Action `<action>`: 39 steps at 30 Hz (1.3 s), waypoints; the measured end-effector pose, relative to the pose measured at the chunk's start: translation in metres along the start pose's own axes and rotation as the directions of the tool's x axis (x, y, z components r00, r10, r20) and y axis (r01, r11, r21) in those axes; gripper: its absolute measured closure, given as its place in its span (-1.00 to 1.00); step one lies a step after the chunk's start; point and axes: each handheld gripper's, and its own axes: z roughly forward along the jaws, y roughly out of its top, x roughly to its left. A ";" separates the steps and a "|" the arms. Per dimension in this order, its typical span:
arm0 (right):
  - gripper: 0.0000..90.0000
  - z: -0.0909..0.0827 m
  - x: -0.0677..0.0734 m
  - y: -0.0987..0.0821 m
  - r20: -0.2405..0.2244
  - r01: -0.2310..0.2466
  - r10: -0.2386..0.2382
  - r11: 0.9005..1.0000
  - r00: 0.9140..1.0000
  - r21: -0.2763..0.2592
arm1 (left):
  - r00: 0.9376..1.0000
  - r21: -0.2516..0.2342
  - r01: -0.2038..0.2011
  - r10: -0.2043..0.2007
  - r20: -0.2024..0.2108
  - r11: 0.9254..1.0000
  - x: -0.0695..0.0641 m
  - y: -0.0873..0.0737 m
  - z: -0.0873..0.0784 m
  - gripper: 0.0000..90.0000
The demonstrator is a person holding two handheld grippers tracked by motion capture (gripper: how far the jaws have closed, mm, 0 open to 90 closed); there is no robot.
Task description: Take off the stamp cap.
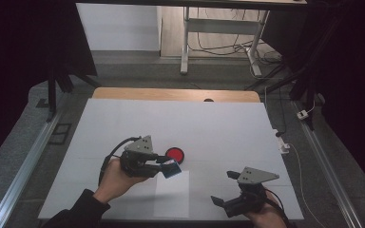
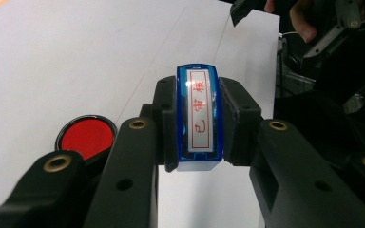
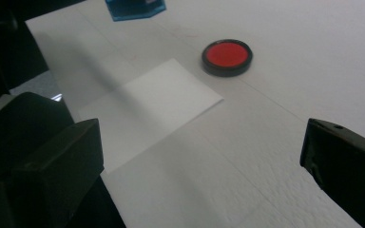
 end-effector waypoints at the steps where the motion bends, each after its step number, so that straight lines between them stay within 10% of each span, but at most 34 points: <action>1: -1.00 0.001 0.001 0.001 -0.005 0.001 -0.001 1.000 1.000 0.002 | 1.000 -0.001 -0.001 0.001 0.003 1.000 0.000 0.000 0.000 0.56; 26: -1.00 0.055 0.015 0.025 -0.120 0.108 -0.106 0.994 0.987 0.007 | 0.996 -0.013 -0.068 0.068 0.056 0.998 -0.002 0.000 0.000 0.56; 39: -1.00 0.079 0.015 0.036 -0.245 0.153 -0.148 0.988 0.958 0.000 | 0.990 -0.018 -0.109 0.111 0.092 0.994 -0.004 0.001 0.001 0.56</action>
